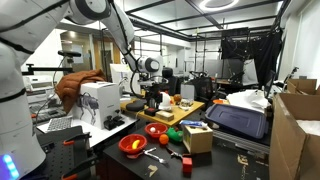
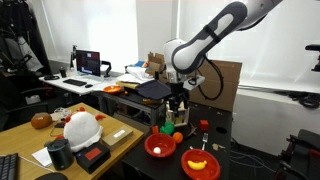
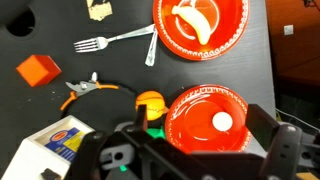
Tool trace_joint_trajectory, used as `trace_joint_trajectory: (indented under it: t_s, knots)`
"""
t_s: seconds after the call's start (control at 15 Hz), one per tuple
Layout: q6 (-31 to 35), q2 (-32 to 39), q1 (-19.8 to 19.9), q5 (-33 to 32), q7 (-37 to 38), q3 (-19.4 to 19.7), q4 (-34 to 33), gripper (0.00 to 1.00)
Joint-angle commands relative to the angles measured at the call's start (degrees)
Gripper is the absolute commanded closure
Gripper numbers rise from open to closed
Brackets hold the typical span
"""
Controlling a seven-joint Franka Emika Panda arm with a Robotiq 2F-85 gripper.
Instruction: Pick up the orange block from the bowl and put it on the table.
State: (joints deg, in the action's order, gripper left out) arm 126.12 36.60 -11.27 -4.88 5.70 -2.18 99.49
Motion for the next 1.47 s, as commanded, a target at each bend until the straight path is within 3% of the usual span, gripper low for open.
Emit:
trace_joint_trajectory:
  t_s: [0.0, 0.73, 1.4]
  knots:
    - [-4.31, -9.36, 1.13, -2.29, -1.57, 0.31, 6.15, 0.0]
    - [-3.35, -29.82, 5.41, -1.71, -4.74, -0.17, 19.46, 0.0]
    - [-1.45, -42.47, 8.75, -1.72, -3.72, 0.8, 25.95, 0.0]
